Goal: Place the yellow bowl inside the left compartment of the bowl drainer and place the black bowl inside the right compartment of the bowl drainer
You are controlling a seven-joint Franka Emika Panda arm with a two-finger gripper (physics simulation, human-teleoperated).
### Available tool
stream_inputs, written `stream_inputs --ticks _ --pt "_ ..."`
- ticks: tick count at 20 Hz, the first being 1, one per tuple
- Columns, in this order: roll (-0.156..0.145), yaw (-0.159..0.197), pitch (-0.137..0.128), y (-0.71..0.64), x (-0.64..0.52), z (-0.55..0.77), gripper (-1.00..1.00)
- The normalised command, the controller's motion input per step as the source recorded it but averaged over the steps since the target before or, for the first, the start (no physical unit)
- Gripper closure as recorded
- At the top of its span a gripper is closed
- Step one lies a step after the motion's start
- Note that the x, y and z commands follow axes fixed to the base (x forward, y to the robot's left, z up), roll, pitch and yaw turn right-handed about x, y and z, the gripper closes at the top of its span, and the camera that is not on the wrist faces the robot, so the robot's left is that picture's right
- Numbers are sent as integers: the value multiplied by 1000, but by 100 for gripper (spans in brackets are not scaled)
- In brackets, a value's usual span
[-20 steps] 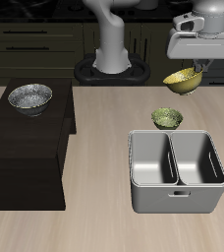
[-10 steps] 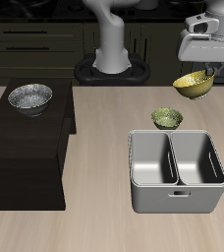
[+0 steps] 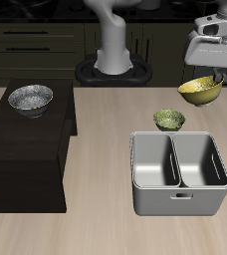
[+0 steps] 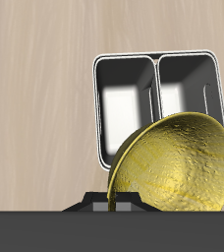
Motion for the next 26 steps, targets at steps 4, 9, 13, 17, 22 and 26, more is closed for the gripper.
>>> stream_inputs --ticks 4,9,13,17,22,26 --pt "-37 -38 12 46 378 85 100" --pt "-25 -18 14 70 283 -36 100" --pt "-8 -18 22 96 166 -48 100" --pt "-13 -17 38 95 171 -170 100" --pt "5 7 26 114 59 -239 100" --pt "15 14 48 99 118 -376 100"
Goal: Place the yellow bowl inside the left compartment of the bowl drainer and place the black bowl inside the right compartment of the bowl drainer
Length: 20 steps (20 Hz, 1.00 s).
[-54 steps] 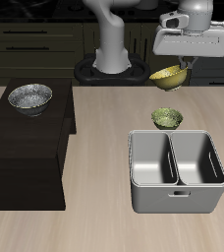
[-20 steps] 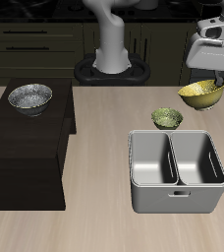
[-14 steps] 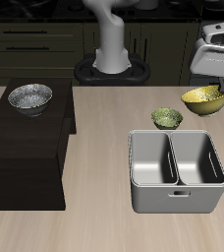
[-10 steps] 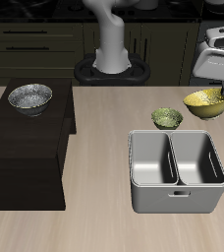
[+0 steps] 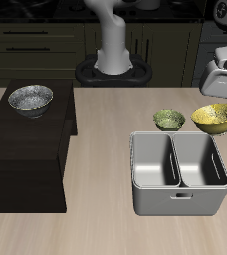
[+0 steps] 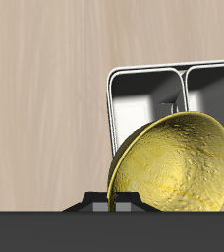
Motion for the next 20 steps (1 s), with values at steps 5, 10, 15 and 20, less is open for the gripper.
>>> stream_inputs --ticks 5,10,15,20 --pt "-7 3 35 -9 120 -309 100" --pt "-6 0 30 11 80 -241 100" --pt "-16 -6 33 -74 77 -222 100" --pt "-42 17 45 -122 62 -253 100"
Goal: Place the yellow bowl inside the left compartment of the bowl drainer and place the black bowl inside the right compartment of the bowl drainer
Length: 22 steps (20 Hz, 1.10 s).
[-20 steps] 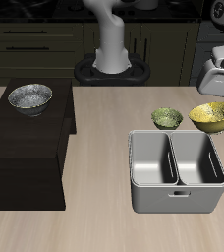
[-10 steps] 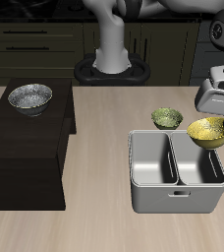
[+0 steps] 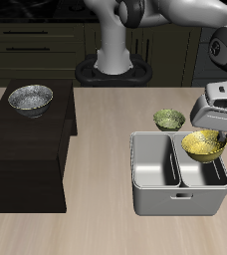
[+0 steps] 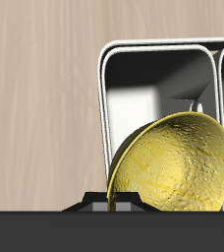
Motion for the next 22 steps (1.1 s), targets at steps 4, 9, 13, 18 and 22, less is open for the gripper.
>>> stream_inputs --ticks 4,9,13,18,22 --pt "3 21 33 -38 12 -129 -100" --pt "-17 -12 16 -92 -2 -60 -100" --pt "-12 14 -11 -44 11 26 -100" --pt "-10 -3 -20 -76 -22 101 -100" --pt "-6 14 -71 -155 -164 261 -100"
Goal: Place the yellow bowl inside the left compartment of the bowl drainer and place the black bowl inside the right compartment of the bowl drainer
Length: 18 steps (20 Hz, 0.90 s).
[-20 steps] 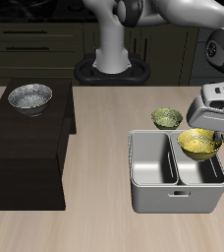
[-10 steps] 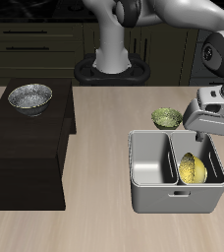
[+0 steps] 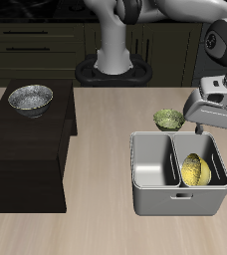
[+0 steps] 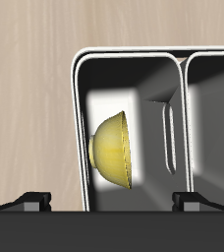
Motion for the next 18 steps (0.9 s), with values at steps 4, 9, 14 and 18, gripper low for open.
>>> stream_inputs --ticks 4,9,14,18 --pt "35 40 -97 -287 -334 439 -100" --pt "84 67 -63 -389 -263 463 -100" --pt "40 77 -26 -425 -235 380 -100" --pt "63 114 -60 -307 -285 220 -100"
